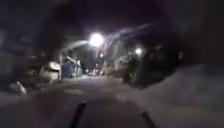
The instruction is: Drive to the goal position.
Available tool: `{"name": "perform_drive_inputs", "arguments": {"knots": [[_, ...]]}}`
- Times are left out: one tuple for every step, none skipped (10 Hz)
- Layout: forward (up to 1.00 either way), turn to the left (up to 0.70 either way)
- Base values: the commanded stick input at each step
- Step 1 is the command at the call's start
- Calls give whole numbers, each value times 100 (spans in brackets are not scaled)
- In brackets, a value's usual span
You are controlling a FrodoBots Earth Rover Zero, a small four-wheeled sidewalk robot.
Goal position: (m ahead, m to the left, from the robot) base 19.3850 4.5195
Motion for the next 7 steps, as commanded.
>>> {"name": "perform_drive_inputs", "arguments": {"knots": [[100, 1], [100, 1], [100, 1], [100, 1], [100, 1], [100, 1], [100, 1]]}}
